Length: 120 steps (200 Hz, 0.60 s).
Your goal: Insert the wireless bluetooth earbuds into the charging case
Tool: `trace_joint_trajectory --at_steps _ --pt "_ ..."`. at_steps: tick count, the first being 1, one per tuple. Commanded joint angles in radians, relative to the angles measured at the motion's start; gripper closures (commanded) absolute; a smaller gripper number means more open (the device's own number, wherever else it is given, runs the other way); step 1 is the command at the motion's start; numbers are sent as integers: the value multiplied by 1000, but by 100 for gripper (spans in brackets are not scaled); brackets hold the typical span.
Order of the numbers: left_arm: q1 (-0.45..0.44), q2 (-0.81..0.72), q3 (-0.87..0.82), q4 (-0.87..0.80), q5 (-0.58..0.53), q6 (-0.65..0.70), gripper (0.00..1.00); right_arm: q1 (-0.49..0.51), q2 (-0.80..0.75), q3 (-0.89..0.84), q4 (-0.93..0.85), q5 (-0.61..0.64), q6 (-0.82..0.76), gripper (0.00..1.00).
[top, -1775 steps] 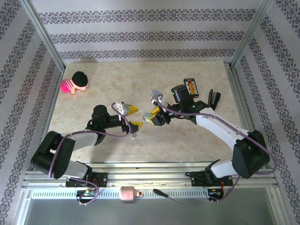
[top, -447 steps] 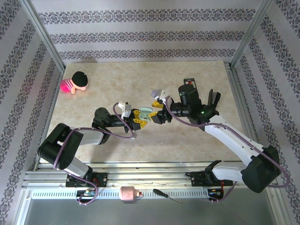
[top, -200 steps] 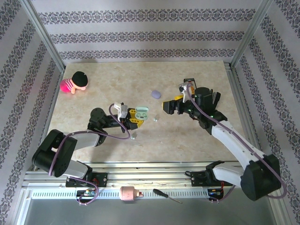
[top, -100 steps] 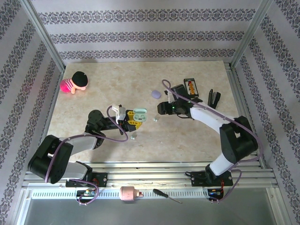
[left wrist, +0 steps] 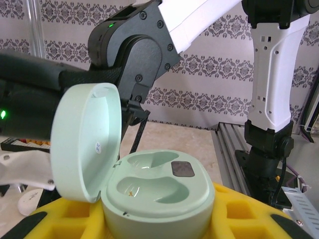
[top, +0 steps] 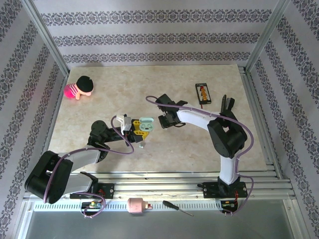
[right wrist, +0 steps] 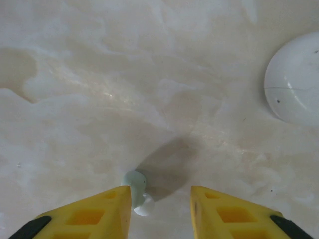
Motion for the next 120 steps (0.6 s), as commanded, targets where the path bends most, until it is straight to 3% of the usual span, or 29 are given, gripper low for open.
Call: trace_joint_trajectory --at_steps 1,38,120 --pt "10 -29 -7 -29 3 37 72 22 35 48 -69 86 3 66" --pt "10 -35 -9 -39 4 44 72 41 75 78 -89 98 17 71" --pt "10 -35 -10 -42 6 50 73 48 66 88 -91 103 36 71"
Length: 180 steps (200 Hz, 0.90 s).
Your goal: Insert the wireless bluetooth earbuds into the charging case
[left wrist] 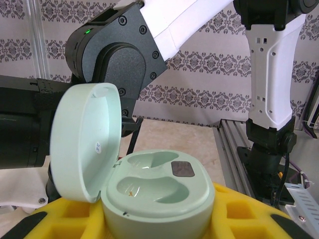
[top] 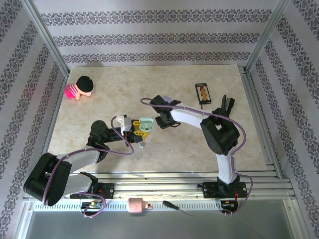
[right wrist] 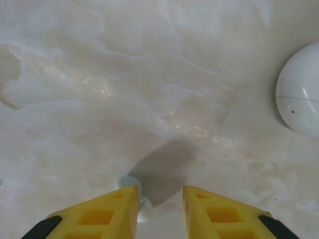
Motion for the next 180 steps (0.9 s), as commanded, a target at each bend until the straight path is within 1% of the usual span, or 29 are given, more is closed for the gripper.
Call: trace_joint_trajectory --at_steps 1,19,44,79,102,112,139,161,180 --pt "10 -18 -10 -3 6 19 72 14 -10 2 -22 35 32 71" --pt "13 -28 -16 -29 -4 37 72 13 -43 -13 0 31 36 69" --pt "40 -71 -40 -106 -65 88 72 16 -59 -9 -3 36 39 68" --pt "91 -122 -78 -134 -122 113 72 19 -67 -8 2 39 46 68" --pt "127 -114 -83 -142 -153 122 71 30 -68 -2 4 44 46 68" --pt "150 -98 -88 -121 -166 115 71 39 -66 2 5 47 47 68" --pt "232 -39 -114 -2 -181 74 71 56 -50 9 0 65 46 68" --pt "276 6 -120 85 -184 45 71 68 -40 6 -4 72 44 68" --pt "305 29 -126 131 -219 29 71 76 -22 14 -7 75 38 68"
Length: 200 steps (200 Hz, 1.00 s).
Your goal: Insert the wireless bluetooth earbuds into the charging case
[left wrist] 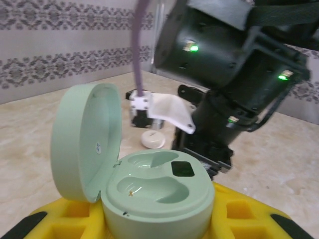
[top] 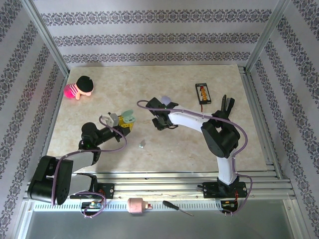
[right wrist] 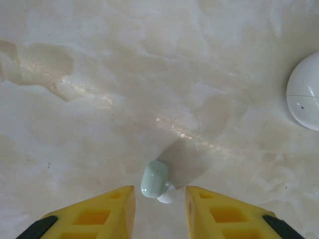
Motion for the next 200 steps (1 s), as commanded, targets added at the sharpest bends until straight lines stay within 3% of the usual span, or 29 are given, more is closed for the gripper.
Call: trace_joint_trajectory --at_steps 1,88,200 --pt "37 20 -12 152 -36 -37 71 13 10 20 -12 35 12 68" --pt "60 72 -4 213 -9 -58 71 32 70 47 -20 30 0 74" --pt "62 112 -3 262 12 -81 72 29 112 63 -39 52 -17 74"
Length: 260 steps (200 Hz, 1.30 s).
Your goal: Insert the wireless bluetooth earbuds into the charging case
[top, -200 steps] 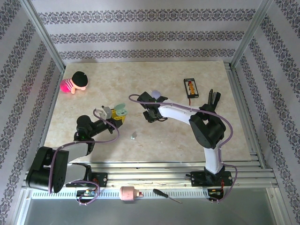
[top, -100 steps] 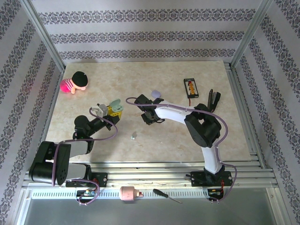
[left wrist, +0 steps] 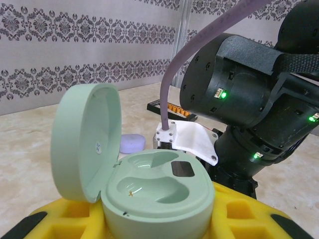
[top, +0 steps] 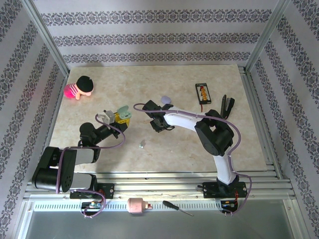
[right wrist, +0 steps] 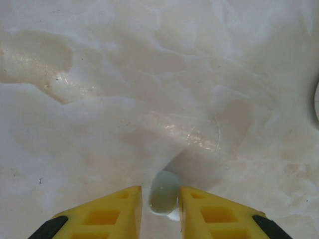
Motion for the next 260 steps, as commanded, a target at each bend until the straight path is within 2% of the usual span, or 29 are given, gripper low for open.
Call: trace_joint_trajectory --at_steps 1,34,66,84,124,181,221,260 --pt "16 3 -1 84 29 -16 72 8 33 23 -28 21 -13 74" --pt "17 -1 -4 84 29 -16 72 9 42 33 -37 34 -20 75" --pt "16 -2 -3 82 30 -19 71 5 38 38 -47 44 -21 79" --pt "16 1 -3 82 35 -16 72 -7 5 22 -38 17 -8 80" --pt "15 24 -1 133 80 -14 71 -86 -138 -81 60 -213 70 80" --pt "-21 25 21 152 103 -31 71 -246 -346 -277 267 -608 261 80" --pt "-70 13 33 152 101 -38 71 -348 -449 -409 496 -899 450 80" --pt "-129 20 49 152 72 -23 71 -363 -504 -429 558 -991 527 80"
